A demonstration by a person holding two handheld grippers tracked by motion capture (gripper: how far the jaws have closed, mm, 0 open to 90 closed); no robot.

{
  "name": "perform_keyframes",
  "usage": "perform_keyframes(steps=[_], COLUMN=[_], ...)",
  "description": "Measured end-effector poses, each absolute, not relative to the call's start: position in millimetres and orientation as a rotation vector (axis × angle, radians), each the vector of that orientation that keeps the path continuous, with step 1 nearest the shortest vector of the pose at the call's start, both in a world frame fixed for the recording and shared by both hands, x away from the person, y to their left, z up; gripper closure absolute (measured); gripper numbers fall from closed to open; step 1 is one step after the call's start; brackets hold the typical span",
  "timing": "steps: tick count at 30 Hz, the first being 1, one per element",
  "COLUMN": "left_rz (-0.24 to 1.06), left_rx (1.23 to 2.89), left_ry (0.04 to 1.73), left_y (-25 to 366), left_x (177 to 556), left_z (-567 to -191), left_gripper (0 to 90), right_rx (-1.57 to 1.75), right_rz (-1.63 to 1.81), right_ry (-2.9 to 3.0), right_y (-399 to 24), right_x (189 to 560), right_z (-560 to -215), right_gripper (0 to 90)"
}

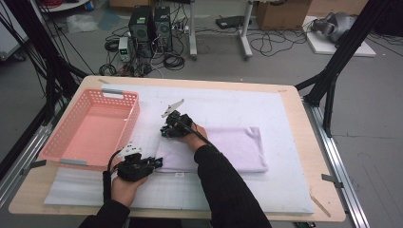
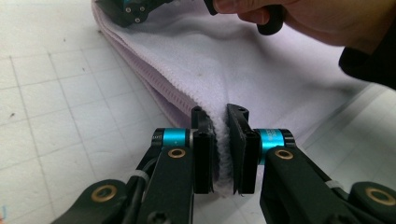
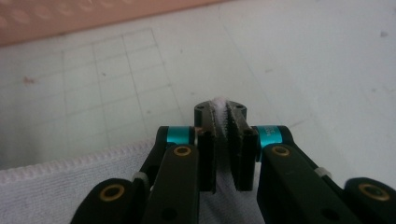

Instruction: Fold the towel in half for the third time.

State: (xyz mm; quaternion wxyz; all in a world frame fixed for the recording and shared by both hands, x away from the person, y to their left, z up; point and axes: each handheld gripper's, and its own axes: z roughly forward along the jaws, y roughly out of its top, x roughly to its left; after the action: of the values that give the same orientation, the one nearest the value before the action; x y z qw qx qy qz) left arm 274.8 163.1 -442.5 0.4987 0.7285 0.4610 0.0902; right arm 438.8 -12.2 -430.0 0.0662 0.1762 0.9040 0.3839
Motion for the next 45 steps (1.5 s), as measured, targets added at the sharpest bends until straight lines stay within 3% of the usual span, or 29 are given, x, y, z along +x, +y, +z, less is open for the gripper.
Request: perform_keyframes(steps=[15,32,45], left_rz=[0.189,0.160,0.355], left_rx=[1.627,1.667,1.762], left_ry=[1.021,0.921,1.147], left_y=[145.5,96.4,128.8], left_x=[274.3,285.0,294.2], left_z=[-417.5,-399.3,-433.3], left_gripper=[80.9,80.8,74.0], right_rx=[0.538,0.616,0.614], right_rz=[1.365,1.409,1.367], right_ry=[2.573,2.487,2.513], right_y=[-59.0,-111.9,-105.2], right_x=[428.9,422.6,424.1], right_z=[-385.7,-368.9,-378.6], right_gripper=[83.6,83.7,83.7])
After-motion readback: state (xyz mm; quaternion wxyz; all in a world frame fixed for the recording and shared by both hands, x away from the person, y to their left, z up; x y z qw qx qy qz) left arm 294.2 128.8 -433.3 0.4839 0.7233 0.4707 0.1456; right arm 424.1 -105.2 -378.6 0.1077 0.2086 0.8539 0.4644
